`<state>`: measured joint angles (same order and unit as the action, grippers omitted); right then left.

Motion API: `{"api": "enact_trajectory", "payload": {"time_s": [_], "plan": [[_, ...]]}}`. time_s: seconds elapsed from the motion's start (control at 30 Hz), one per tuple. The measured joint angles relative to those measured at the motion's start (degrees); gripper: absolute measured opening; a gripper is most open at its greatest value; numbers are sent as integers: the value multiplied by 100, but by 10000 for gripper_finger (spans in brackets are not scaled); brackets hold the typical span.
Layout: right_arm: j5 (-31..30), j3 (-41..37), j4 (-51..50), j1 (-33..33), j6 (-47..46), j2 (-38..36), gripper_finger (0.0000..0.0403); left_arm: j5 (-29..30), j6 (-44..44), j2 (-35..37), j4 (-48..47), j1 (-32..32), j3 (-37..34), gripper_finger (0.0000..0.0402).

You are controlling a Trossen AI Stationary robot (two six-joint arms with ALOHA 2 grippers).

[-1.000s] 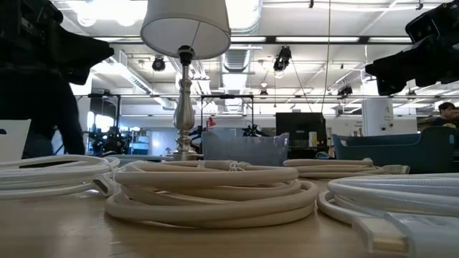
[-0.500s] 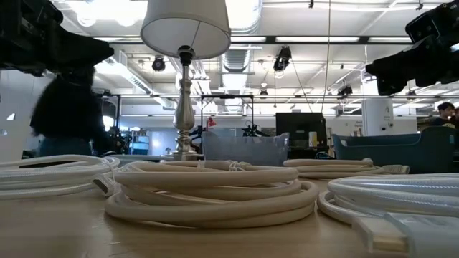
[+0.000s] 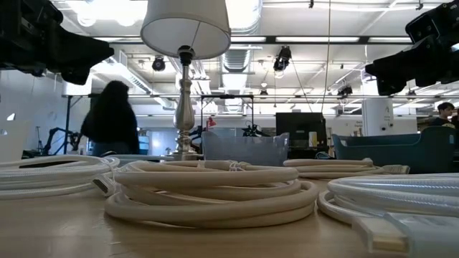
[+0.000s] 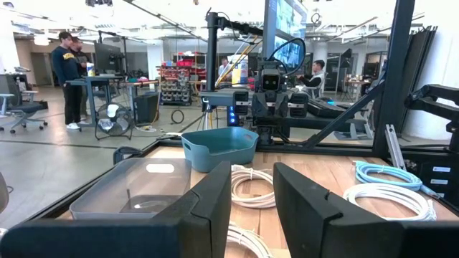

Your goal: Sort HDMI cables

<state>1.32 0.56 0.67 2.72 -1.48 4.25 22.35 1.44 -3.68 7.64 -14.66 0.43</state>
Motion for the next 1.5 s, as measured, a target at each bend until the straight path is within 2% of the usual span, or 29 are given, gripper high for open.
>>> {"api": "enact_trajectory", "payload": {"time_s": [0.27, 0.77, 1.2, 1.5], "plan": [[0, 0, 0, 2, 0, -2, 68, 0, 1, -1, 0, 0, 0, 110], [0, 0, 0, 1, 0, 0, 86, 0, -1, -1, -2, 2, 0, 110], [0, 0, 0, 2, 0, -1, 68, 0, -1, 1, 0, 2, 0, 110], [1, 0, 0, 1, 0, -1, 80, 0, 0, 0, -1, 0, 0, 110]]}}
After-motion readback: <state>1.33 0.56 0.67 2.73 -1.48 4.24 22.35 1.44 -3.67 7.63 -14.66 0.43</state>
